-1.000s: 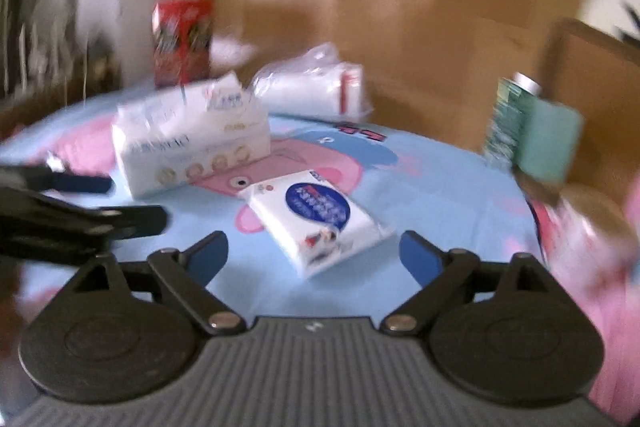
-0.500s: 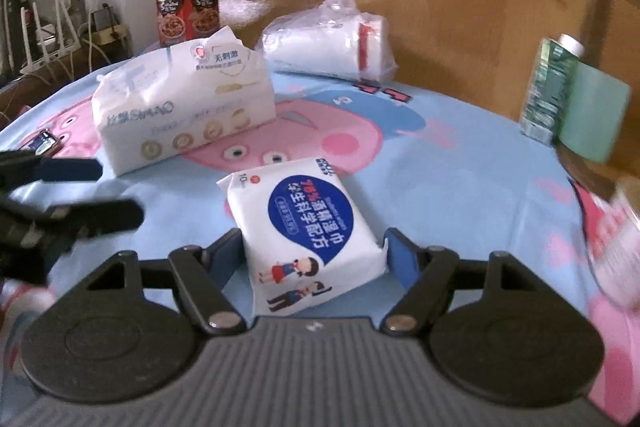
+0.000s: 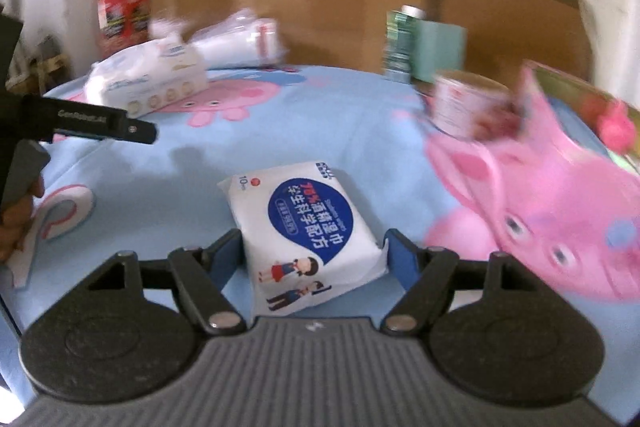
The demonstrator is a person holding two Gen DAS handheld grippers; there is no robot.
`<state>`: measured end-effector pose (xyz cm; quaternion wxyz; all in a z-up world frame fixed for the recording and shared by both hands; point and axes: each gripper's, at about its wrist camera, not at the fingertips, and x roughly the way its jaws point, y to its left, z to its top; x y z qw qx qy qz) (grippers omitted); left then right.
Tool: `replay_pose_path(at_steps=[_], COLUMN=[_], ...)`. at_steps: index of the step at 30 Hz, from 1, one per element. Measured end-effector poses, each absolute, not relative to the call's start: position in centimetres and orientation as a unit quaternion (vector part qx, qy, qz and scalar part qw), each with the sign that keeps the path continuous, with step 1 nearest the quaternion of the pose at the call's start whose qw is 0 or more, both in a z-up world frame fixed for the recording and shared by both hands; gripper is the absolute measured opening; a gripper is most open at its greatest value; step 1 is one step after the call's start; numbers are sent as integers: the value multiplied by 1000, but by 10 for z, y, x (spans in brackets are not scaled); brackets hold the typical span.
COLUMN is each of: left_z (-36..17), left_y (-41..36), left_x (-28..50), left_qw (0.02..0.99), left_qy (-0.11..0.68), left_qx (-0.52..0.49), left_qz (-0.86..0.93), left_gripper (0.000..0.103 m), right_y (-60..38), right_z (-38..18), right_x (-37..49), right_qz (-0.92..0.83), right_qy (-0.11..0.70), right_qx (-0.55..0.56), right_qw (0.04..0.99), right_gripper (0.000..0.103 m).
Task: Organize soft objects
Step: 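Position the right gripper around the white wet-wipe pack, then grasp the wet-wipe pack with the right gripper and drop it into the tin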
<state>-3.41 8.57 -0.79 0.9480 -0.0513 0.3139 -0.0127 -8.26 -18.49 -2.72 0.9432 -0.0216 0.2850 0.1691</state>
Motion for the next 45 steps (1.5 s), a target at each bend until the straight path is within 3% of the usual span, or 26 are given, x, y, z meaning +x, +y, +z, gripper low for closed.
replay_pose_path(at_steps=[11,14,17,20,22,25,27,28,39,43,45], left_z=[-8,-2,7,7,4,4,5,6,88,96,94], left_y=[80,73,55,25,6,-21,-34,-40,-163,-221,-240], left_x=[-31,-39,-54,-57,-59,-62,-61,-59,-19,5,14], left_qw=[945,939,922,896,884,888,887,880,890,911,926], left_qy=[327,339,349,384,400,398,398,405,315,276,263], left_qx=[-21,-48,-118,-127,-126,-88,-79,-84,-34,1,18], left_qz=[-4,-24,-119,-183,-208,-215,-219,-234,-327,-306,-271], left_gripper=[102,102,101,91,91,87,78,69,72,96,97], right_y=[-190,-190,-186,-188,-190,-191,-192,-193,-272,-310,-331], right_z=[-34,-35,-35,-36,-37,-40,-40,-40,9,21,20], right_x=[-100,-103,-109,-111,-114,-120,-124,-125,-120,-87,-54], right_qz=[162,166,169,177,182,197,205,207,76,19,-17], right_qy=[277,269,264,261,259,247,240,237,105,94,112], right_qx=[-17,-15,-21,-18,-14,-28,-29,-25,-31,-40,-46], right_qw=[947,949,950,949,949,948,948,949,991,995,992], right_gripper=[89,80,80,86,87,78,75,74,74,75,83])
